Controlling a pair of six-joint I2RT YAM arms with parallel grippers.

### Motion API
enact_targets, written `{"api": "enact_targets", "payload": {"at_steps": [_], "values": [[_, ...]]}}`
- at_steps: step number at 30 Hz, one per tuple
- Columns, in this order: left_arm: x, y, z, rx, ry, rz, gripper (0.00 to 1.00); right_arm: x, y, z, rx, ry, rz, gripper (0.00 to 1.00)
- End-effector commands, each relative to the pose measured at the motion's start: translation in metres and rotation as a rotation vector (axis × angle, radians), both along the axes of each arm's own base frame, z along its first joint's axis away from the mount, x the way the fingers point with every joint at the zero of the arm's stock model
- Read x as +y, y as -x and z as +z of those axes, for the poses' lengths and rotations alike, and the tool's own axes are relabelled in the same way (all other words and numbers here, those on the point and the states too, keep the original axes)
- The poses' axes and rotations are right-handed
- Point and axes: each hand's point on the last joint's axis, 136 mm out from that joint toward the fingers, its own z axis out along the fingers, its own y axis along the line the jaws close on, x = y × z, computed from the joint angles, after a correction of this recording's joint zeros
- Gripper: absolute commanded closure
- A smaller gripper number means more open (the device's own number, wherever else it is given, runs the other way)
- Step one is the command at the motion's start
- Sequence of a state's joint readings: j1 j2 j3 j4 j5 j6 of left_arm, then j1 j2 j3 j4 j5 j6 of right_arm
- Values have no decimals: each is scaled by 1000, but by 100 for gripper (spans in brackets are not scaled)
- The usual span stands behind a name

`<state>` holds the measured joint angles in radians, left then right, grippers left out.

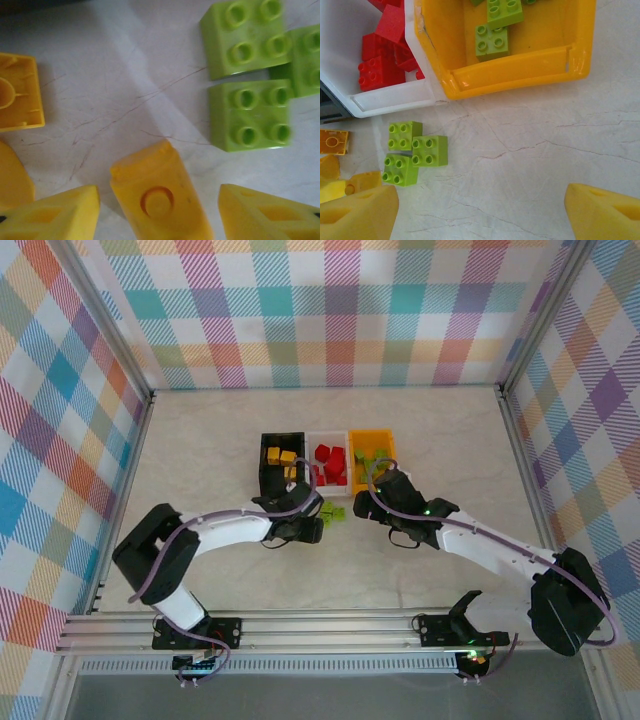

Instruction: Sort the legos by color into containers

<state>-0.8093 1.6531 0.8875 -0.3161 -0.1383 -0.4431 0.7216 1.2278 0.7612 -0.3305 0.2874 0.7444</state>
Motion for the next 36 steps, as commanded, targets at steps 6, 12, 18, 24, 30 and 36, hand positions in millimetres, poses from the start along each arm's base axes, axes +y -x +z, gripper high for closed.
{"api": "enact_targets", "payload": {"at_steps": [6, 12, 18, 24, 30, 36], "values": [[1, -2, -9, 16, -49, 0, 58, -3, -2, 25, -63, -12, -5, 14], [-1, 1, 31, -28, 57, 22, 66, -3, -1, 26, -67, -22, -9, 13], [34, -46, 109, -202, 71, 157, 66, -3, -1, 21, -59, -18, -11, 13], [57, -115, 124, -242, -31, 252, 68, -2, -1, 15, -45, -14, -16, 13], [71, -162, 114, -245, -52, 339, 65, -4, 2, 14, -44, -20, -17, 13], [58, -174, 114, -208, 17, 327, 30, -9, 4, 22, -61, -16, -18, 13]]}}
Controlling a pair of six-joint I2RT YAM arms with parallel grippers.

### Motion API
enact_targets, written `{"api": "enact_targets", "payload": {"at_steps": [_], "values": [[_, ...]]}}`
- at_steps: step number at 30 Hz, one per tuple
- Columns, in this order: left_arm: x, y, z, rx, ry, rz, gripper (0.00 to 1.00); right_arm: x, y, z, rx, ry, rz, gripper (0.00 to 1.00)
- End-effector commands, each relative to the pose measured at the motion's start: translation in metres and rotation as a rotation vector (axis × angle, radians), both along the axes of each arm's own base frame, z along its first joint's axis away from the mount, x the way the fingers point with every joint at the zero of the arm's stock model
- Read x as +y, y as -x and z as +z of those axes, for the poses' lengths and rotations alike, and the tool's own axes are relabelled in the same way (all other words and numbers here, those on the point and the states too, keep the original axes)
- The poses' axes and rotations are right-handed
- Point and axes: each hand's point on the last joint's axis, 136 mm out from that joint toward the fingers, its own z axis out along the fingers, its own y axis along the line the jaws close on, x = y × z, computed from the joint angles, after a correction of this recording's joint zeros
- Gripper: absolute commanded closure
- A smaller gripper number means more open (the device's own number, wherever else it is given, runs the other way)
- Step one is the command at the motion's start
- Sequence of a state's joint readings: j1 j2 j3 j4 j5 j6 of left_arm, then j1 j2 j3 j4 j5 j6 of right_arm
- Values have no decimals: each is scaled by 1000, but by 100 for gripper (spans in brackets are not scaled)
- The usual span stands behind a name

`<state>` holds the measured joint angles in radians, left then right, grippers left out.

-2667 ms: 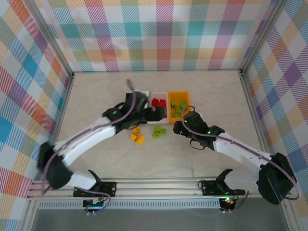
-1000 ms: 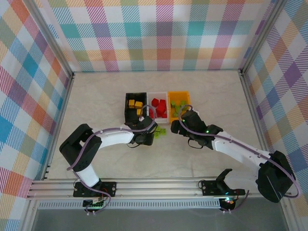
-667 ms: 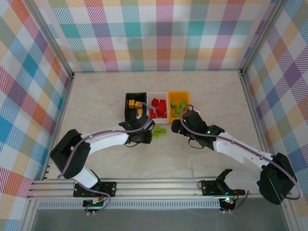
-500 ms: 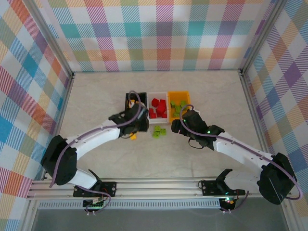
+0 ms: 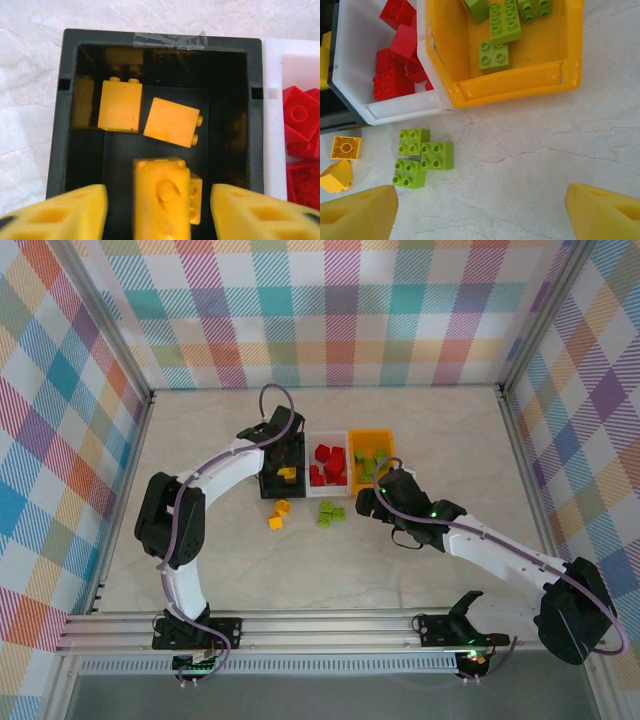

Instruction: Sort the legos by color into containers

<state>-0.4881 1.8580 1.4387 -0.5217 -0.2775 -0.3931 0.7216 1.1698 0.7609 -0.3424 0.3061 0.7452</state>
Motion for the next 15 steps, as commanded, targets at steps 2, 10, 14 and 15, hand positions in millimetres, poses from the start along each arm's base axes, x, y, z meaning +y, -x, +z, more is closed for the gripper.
{"api": "enact_targets", "payload": {"at_steps": [2, 10, 14, 15], "values": [[-12, 7, 36, -49, 106, -31, 22, -4, 4, 8, -24, -2, -5, 13], [1, 92, 40, -73, 273, -24, 6, 3, 3, 11, -27, -11, 34, 13], [16, 130, 21, -59, 337, 17, 1, 11, 2, 2, -11, -17, 61, 13], [16, 138, 17, -61, 367, 16, 0, 14, 2, -2, 1, -19, 70, 13]]}}
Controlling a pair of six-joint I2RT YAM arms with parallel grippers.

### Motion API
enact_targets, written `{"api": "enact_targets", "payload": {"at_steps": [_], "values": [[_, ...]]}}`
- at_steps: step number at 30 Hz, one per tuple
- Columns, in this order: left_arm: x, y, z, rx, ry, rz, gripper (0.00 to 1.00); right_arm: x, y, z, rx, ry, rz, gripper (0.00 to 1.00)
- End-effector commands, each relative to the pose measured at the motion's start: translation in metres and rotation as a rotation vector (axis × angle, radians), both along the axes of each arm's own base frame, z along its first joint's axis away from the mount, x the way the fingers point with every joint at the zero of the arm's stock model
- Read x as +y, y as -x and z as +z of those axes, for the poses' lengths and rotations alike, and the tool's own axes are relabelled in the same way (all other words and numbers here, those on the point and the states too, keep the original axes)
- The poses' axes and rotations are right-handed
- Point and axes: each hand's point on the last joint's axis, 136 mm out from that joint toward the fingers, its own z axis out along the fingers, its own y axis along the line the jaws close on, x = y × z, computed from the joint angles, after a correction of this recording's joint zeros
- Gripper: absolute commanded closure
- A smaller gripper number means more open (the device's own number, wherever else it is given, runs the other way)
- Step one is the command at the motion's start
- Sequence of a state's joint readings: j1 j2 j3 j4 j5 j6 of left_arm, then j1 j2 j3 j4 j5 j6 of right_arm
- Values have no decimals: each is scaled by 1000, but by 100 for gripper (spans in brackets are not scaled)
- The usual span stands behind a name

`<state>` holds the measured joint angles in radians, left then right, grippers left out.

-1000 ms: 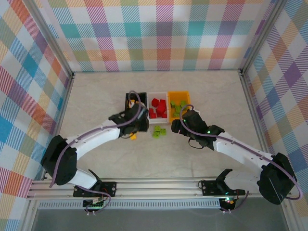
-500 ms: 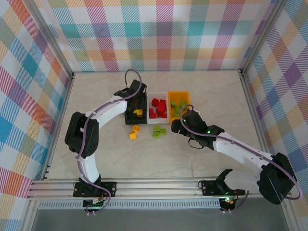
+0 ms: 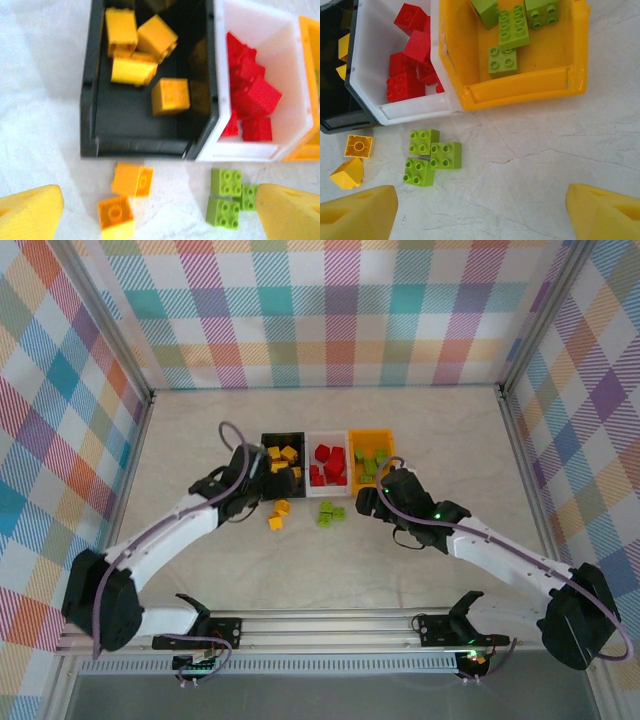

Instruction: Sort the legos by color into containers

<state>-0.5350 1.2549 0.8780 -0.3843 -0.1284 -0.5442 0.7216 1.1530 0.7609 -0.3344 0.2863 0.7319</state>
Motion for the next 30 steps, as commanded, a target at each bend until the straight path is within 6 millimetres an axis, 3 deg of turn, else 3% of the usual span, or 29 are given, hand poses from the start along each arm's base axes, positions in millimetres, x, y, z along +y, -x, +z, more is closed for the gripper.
{"api": "enact_targets", "payload": {"at_steps": [1, 7, 11, 14, 30], "values": [[-1, 24, -17, 27, 109, 22, 0, 15, 1, -12, 26, 2, 61, 13], [11, 55, -32, 53, 123, 28, 0, 45, 1, -34, 84, 66, 127, 14], [23, 63, -43, 50, 93, 51, 0, 64, 1, -48, 109, 132, 135, 14], [18, 64, -46, 59, 109, 30, 0, 74, -1, -57, 129, 148, 122, 14], [18, 68, -46, 42, 125, 11, 0, 54, -32, -95, 209, 248, -86, 21]]}}
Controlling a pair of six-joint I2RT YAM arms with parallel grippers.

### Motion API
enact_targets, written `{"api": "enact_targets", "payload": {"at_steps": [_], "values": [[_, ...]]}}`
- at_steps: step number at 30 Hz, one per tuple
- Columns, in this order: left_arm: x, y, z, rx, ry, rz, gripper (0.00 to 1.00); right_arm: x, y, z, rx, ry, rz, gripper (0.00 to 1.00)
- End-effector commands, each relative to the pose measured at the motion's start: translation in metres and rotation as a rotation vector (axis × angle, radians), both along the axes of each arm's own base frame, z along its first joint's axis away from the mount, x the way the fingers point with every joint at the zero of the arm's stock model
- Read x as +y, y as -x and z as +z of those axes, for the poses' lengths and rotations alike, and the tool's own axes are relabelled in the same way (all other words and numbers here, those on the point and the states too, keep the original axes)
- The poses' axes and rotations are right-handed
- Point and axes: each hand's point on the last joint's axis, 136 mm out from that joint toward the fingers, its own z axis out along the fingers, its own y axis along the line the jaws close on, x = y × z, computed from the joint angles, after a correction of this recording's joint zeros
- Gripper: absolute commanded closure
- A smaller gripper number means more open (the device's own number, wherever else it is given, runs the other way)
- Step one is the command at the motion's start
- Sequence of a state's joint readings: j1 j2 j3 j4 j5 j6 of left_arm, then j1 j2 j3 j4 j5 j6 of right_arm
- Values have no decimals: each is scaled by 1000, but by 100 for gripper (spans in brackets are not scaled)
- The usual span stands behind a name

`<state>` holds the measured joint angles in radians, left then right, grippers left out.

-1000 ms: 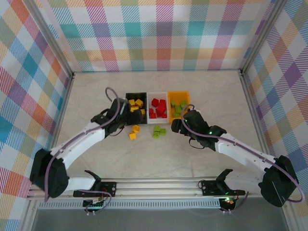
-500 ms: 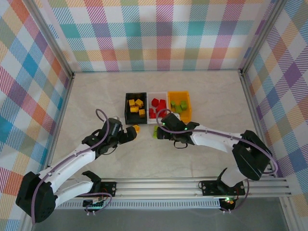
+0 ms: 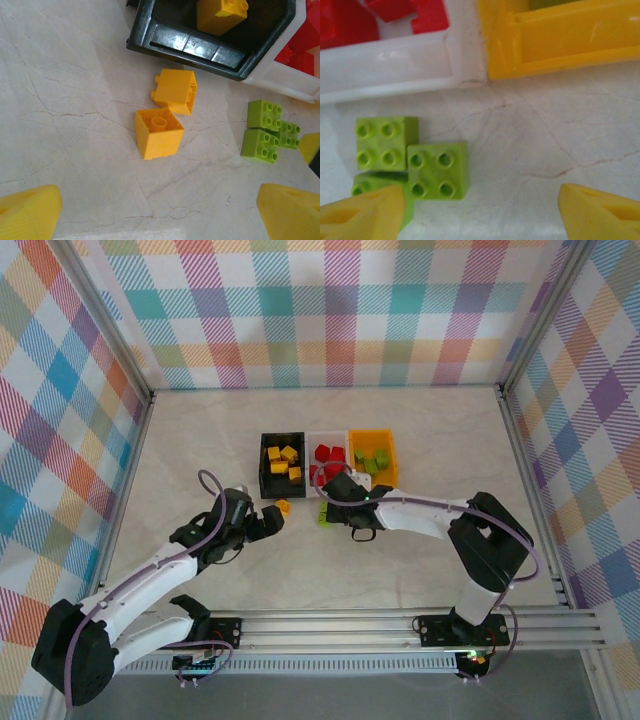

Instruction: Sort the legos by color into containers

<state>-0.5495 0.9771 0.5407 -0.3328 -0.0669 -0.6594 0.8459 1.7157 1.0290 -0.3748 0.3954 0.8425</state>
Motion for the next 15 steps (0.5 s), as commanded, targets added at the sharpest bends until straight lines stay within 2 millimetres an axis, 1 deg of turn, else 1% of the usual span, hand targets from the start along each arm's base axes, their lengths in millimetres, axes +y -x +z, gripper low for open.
{"api": "enact_targets", "payload": {"at_steps": [1, 5, 8, 10, 12, 13, 15], "values": [[-4, 2, 4, -21, 19, -19, 0, -9, -9, -7, 16, 23, -71, 22], [-3, 2, 7, -32, 17, -19, 0, -26, 0, -22, 67, 79, -119, 26], [-1, 2, 9, -38, 14, -15, 0, -47, 18, -28, 100, 112, -163, 29], [-1, 3, 10, -44, 15, -13, 0, -65, 35, -30, 116, 116, -191, 30], [-1, 3, 10, -48, 18, -13, 0, -78, 46, -27, 115, 115, -203, 30], [-1, 3, 10, -48, 20, -14, 0, -80, 49, -23, 105, 103, -195, 30], [-2, 3, 11, -48, 27, -17, 0, -73, 47, -10, 66, 70, -136, 29]]}}
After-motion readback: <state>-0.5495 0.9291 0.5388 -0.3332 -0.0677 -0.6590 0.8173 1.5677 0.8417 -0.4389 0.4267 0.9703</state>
